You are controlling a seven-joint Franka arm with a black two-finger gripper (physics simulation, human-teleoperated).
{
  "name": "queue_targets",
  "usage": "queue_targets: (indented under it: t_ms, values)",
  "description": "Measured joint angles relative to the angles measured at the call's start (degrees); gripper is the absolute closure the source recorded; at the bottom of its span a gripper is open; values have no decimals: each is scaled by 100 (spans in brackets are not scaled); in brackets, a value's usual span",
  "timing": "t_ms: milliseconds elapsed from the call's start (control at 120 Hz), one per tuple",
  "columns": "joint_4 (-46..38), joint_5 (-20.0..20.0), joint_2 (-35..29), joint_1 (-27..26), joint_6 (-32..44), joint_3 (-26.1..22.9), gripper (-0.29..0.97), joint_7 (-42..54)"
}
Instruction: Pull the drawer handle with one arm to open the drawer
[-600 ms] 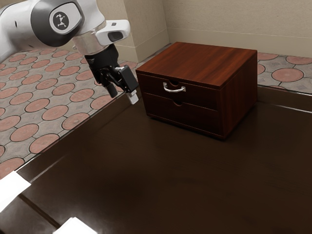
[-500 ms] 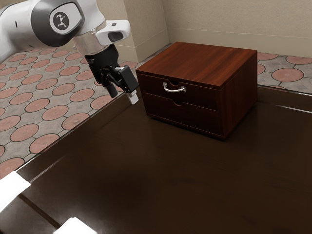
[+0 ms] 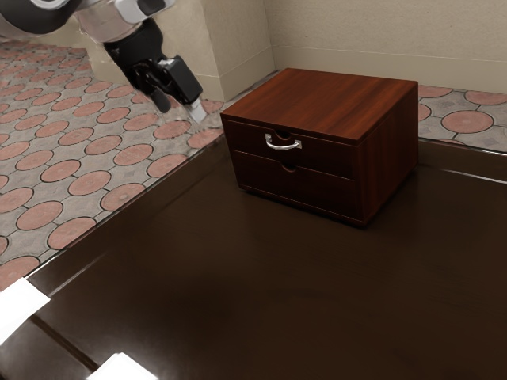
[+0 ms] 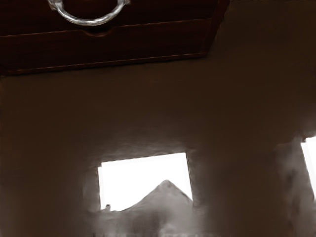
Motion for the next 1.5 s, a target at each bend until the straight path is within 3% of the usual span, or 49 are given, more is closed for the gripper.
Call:
queue_targets:
  t_ms: [108, 183, 217, 267, 350, 533, 642, 733, 983, 1317, 1500]
  values:
    - [418, 465, -1021, 92, -313, 24, 0, 747]
    - [439, 718, -1274, -19, -504, 97, 0, 1661]
    - [392, 641, -1276, -41, -574, 241, 0, 2033]
    - [179, 176, -1252, -21, -653, 766, 0, 2464]
    - [58, -197, -758, 131, -617, 1058, 0, 3014]
    - [-89, 172, -160, 290, -154, 971, 0, 3939]
    - [-1048, 240, -150, 80, 583, 950, 1, 4446]
    - [-1348, 248, -211, -95, 1095, 946, 4, 4862]
    - [-1233, 88, 76, 51, 1794, 985, 21, 6015]
    - [-1235, -53, 179, -31, 2220, 715, 26, 7087]
    - [-1152, -35, 932, 2, 2871, 518, 27, 7454]
